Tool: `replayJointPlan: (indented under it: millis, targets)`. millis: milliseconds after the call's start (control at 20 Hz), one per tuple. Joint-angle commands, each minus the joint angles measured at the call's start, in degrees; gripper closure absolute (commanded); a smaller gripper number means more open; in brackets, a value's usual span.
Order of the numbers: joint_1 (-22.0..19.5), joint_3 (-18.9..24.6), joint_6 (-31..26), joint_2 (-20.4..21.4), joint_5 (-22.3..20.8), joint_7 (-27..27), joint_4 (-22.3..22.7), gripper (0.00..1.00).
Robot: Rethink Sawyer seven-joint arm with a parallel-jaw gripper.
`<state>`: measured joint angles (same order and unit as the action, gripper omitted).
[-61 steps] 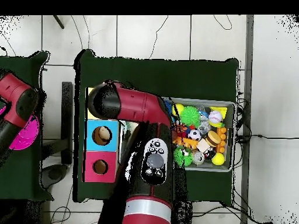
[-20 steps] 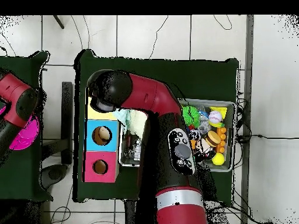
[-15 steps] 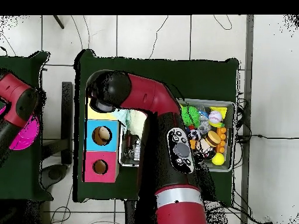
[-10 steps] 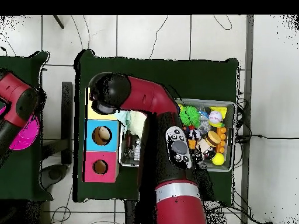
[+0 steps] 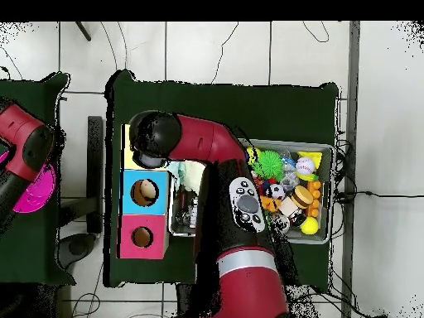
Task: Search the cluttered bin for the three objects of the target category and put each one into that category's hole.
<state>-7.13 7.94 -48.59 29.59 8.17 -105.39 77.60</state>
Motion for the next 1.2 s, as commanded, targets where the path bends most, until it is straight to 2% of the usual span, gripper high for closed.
replayJointPlan:
  millis: [50, 350, 900, 1200]
  targets:
    - [-0.3, 2.8, 0.4, -2.2, -2.2, -1.9, 3.7, 1.0]
    - [-0.3, 2.9, 1.8, -2.8, -2.3, -2.1, 3.5, 1.0]
    - [-0.7, 3.4, -0.8, -0.8, -1.2, -2.3, 5.5, 1.0]
    - [-1.0, 3.9, 1.6, -0.1, -0.6, -2.8, 6.0, 1.0]
